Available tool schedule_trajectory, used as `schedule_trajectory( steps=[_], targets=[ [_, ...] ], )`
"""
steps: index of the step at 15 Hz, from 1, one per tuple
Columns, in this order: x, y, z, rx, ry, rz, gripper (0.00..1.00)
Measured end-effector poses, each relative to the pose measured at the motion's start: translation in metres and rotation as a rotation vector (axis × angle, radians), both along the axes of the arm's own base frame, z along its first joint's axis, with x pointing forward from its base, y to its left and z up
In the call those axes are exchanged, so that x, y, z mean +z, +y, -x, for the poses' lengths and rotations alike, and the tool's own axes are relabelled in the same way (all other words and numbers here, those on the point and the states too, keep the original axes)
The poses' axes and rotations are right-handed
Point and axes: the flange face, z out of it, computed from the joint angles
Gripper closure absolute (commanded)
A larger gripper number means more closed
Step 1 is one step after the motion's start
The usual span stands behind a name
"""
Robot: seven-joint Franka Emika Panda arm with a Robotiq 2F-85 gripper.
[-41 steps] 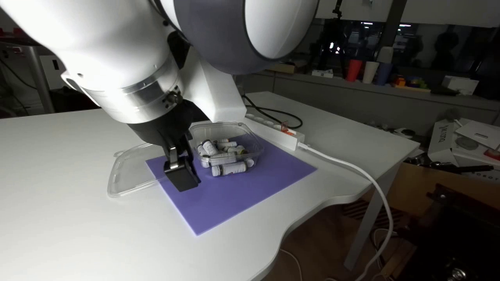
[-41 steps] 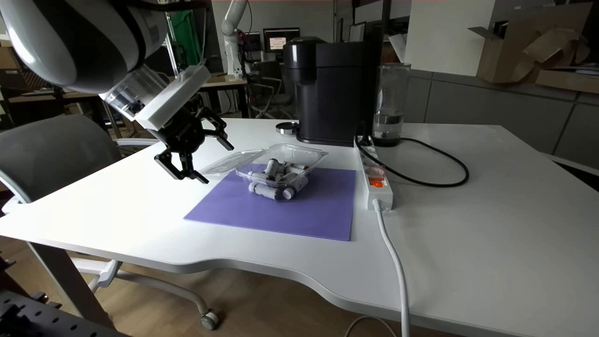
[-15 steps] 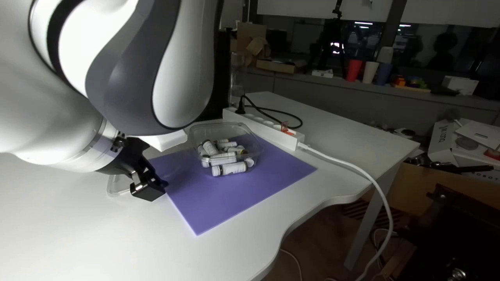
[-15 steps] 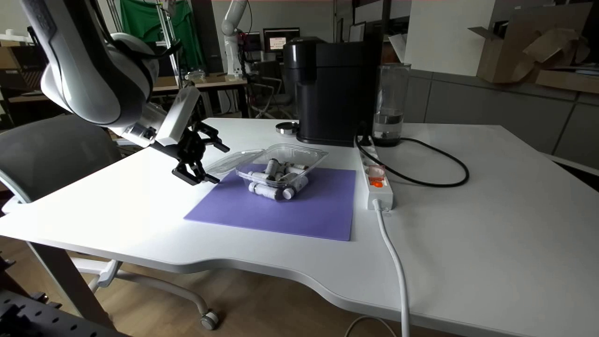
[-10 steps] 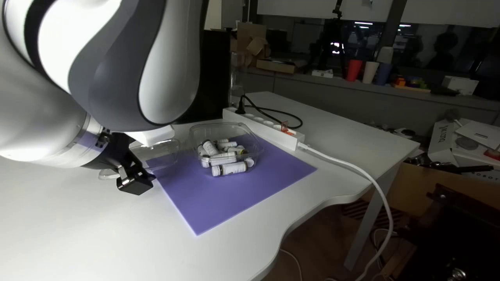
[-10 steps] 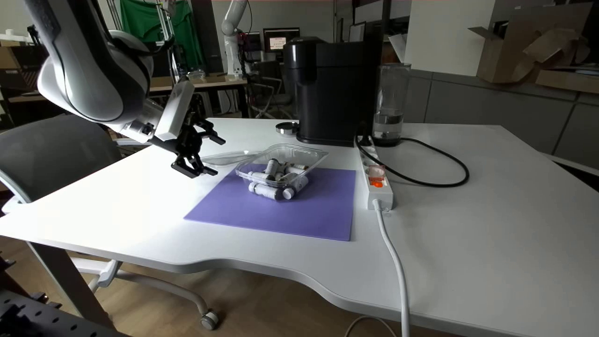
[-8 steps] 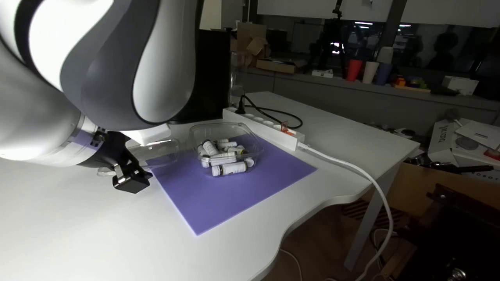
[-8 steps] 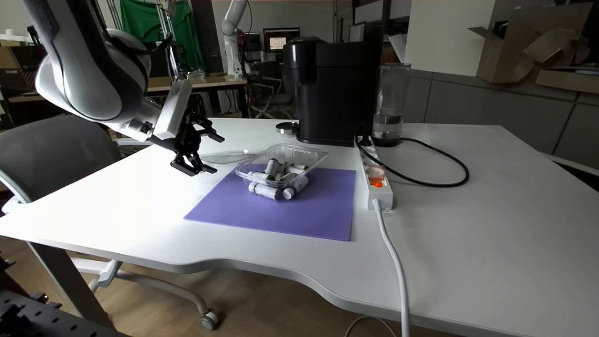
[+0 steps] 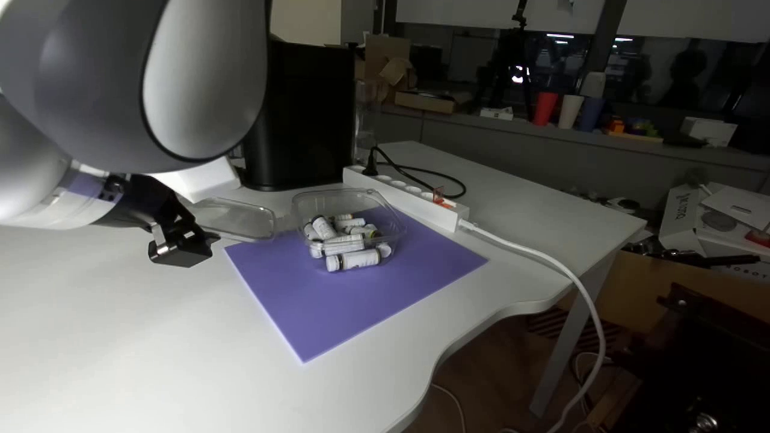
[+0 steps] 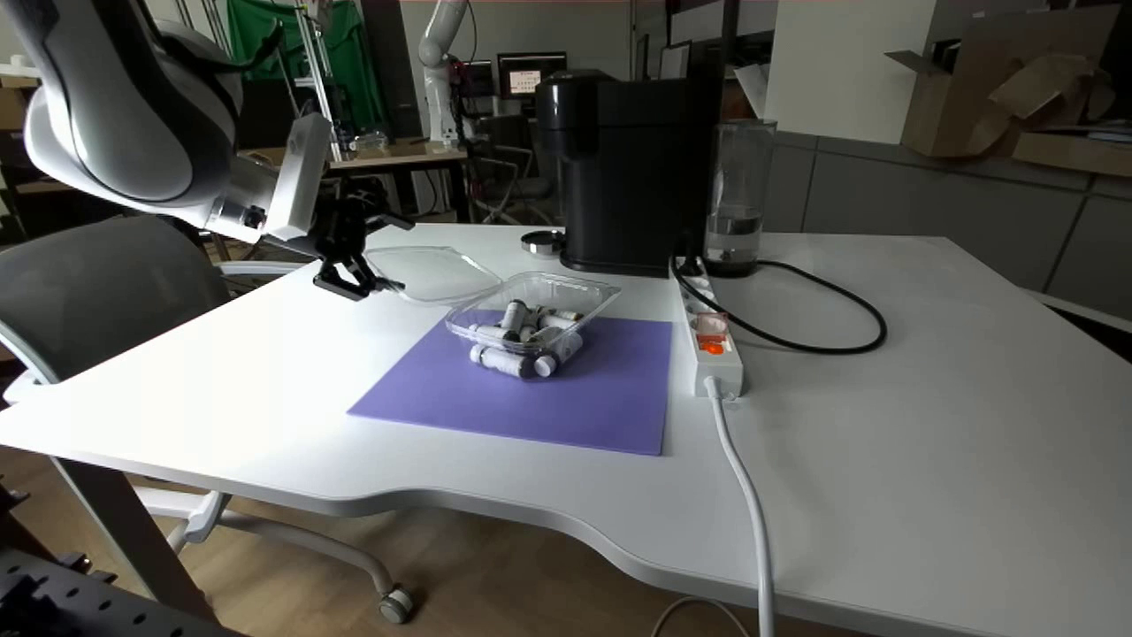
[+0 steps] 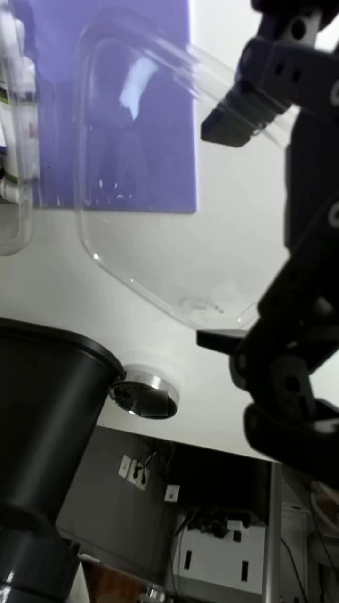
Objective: Close the lid of the bowl
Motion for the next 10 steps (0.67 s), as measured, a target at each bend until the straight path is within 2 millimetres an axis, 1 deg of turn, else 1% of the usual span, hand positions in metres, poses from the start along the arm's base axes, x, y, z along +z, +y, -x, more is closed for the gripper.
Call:
schedule_trajectory(
  steps=[2,4,10],
  targets=[
    [0.009,-0.004,-0.001,-0.032,-0.039,0.01,0.0],
    [0.017,-0.012,-0.003,-0.085,-0.062,0.016,0.0],
    [0.042,-0.051,-0.015,-0.256,-0.087,-0.011,0.0]
  ],
)
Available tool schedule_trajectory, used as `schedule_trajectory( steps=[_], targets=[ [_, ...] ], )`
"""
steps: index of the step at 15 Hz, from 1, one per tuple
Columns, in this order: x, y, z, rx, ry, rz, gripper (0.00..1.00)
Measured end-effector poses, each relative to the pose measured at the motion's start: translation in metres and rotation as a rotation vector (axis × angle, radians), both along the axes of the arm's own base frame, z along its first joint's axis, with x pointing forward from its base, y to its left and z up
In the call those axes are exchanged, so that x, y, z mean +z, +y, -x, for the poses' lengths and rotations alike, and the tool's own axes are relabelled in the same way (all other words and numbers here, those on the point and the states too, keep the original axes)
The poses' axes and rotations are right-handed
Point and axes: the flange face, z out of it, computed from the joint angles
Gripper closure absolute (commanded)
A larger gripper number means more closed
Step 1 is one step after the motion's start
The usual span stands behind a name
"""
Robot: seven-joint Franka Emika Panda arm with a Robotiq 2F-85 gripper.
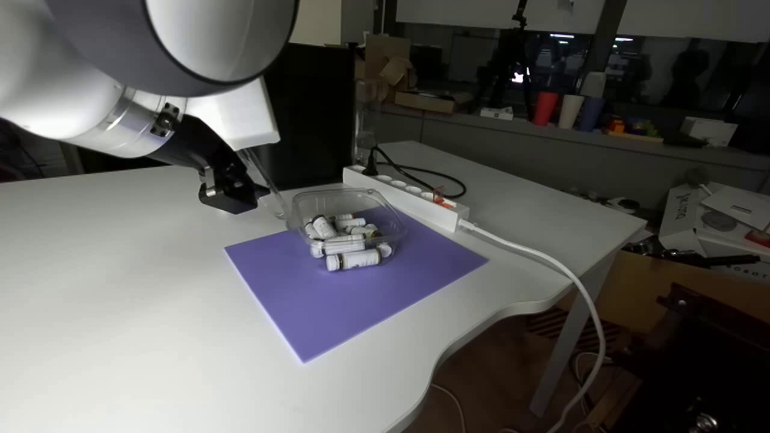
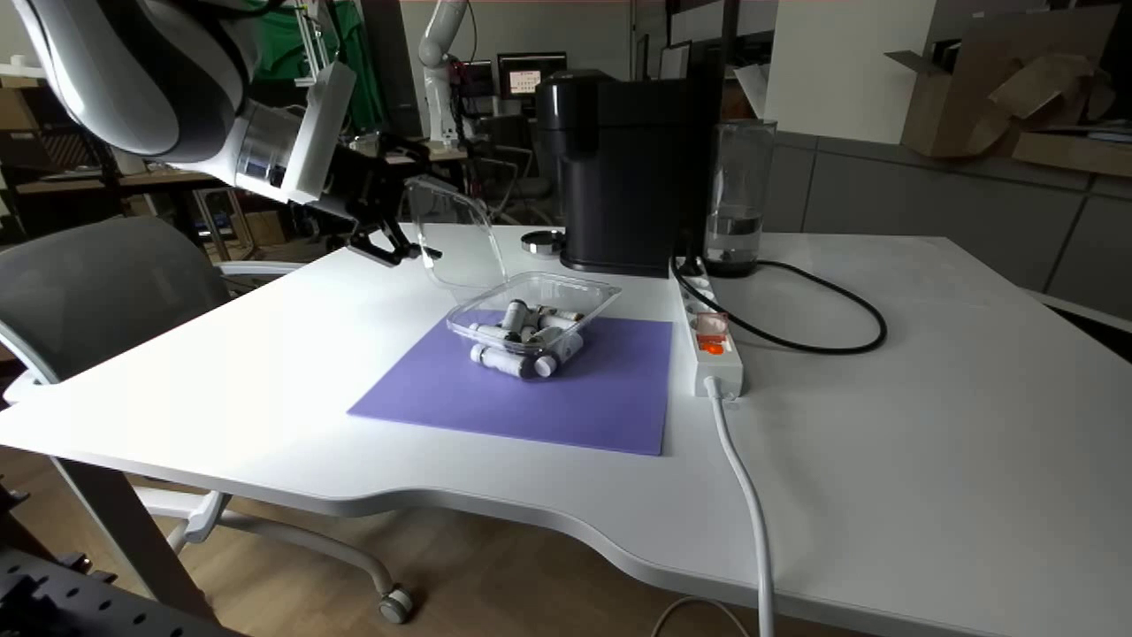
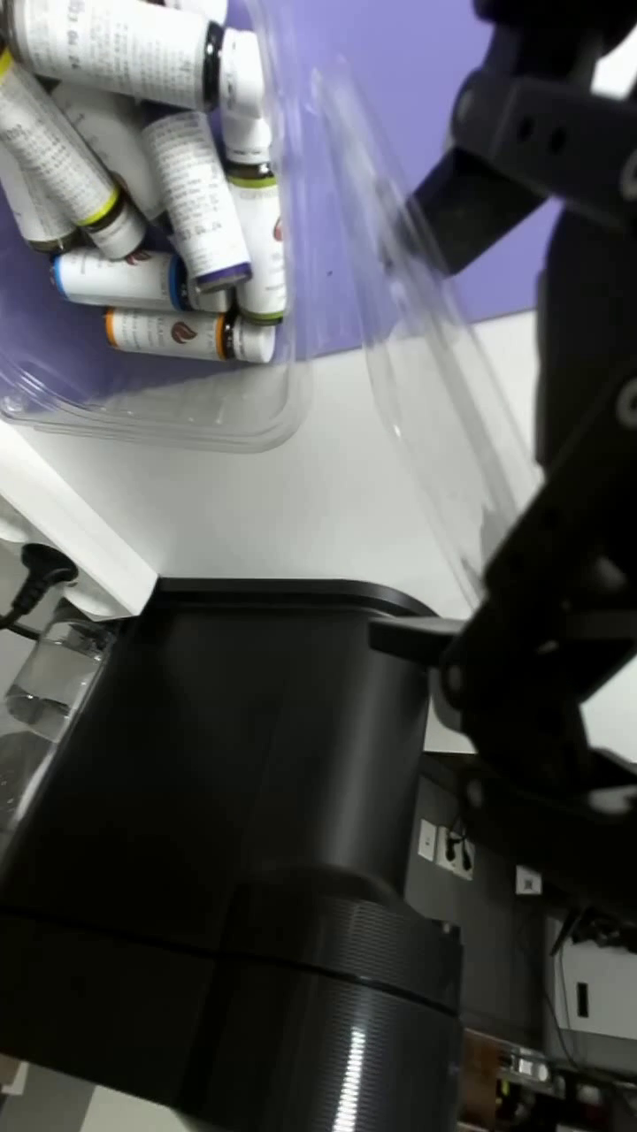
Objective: Close the lid of the bowl
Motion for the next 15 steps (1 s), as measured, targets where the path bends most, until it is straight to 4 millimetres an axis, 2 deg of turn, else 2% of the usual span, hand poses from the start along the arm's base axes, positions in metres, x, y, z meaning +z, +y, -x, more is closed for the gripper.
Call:
schedule_trajectory(
  steps=[10,15],
  targets=[
    [0.056,-0.057,-0.001,-0.209,-0.062,-0.08,0.0],
    [0.069,-0.09,0.004,-0.32,-0.038,-0.213,0.0]
  ],
)
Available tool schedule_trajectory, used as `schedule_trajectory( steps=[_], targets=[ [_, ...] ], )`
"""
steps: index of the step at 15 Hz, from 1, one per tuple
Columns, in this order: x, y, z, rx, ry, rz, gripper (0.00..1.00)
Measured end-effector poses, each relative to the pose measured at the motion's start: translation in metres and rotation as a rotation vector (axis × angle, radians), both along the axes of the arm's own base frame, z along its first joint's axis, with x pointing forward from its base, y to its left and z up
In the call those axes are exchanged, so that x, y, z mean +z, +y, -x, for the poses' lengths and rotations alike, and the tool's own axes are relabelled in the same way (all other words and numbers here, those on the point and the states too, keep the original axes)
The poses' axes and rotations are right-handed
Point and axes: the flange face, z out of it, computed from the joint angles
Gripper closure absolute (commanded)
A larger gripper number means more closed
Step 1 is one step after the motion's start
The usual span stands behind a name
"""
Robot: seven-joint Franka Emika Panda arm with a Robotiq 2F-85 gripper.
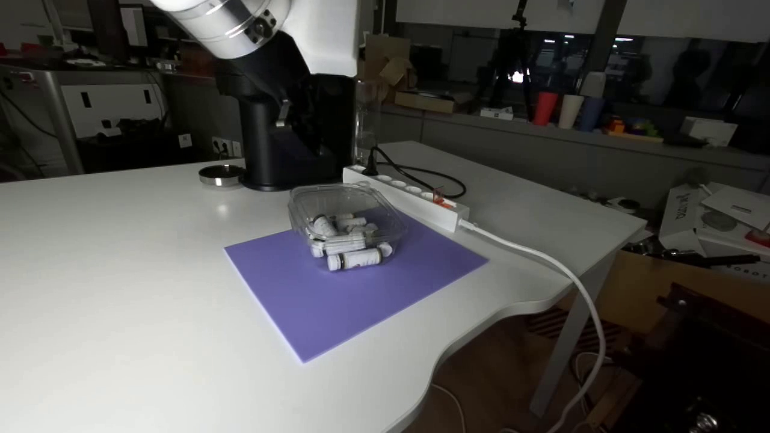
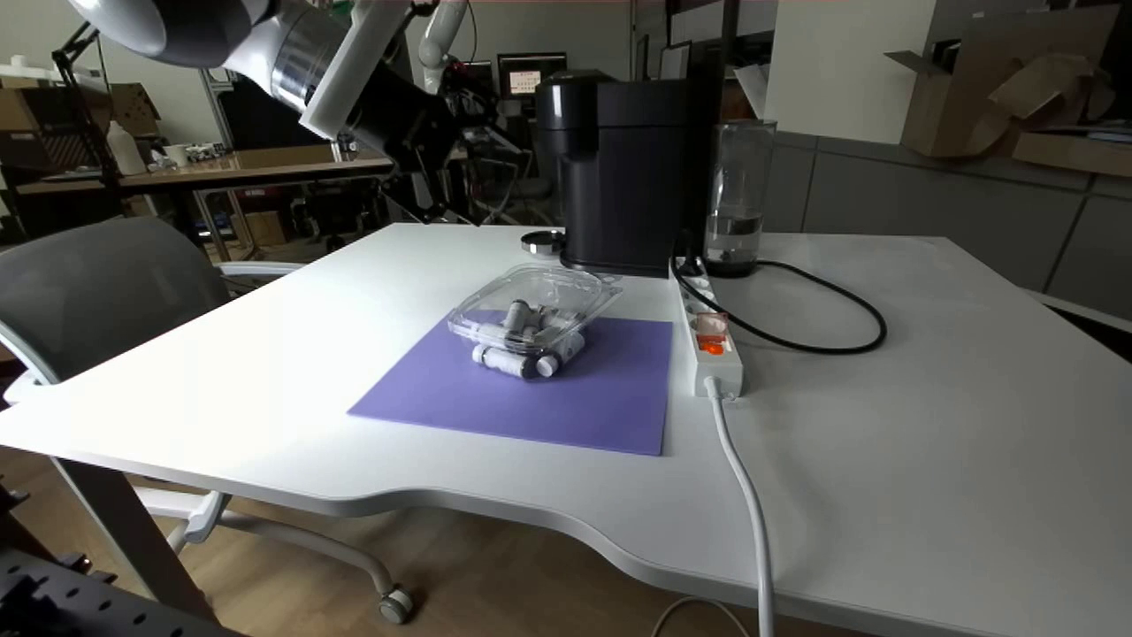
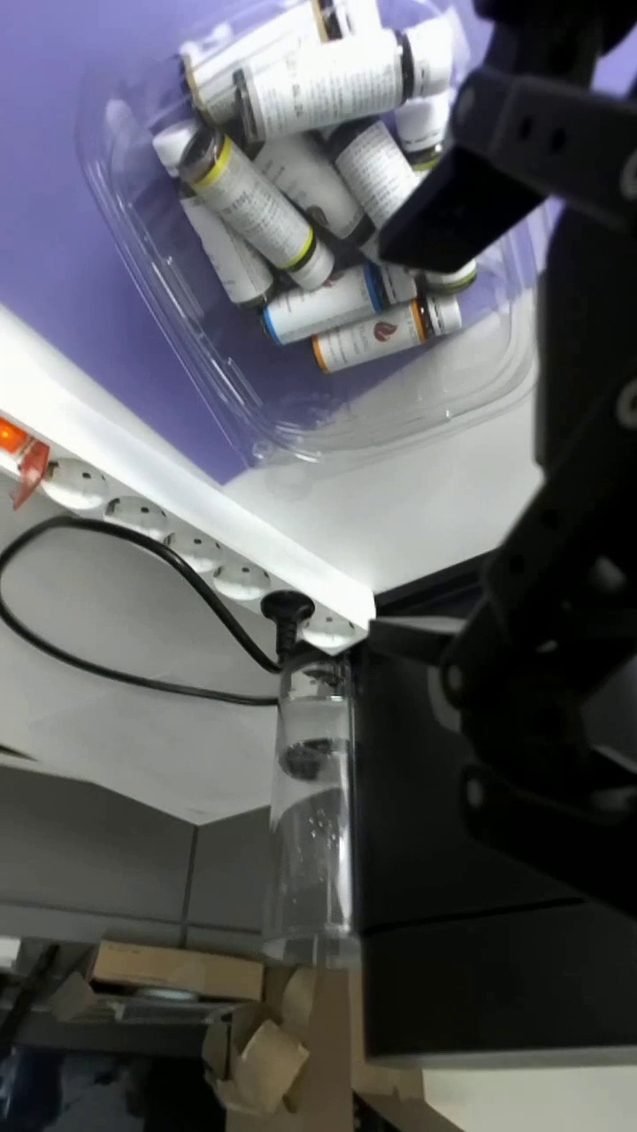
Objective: Close the lid of the bowl
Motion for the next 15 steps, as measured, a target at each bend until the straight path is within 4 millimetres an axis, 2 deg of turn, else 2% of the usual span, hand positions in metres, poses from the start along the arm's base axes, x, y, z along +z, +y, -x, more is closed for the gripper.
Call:
schedule_trajectory(
  steps=[7,15],
  targets=[
    [0.004,-0.041,0.011,-0.037,0.123,-0.411,0.0],
    [0.015,-0.049,0.033,-0.071,0.218,-0.599,0.0]
  ],
)
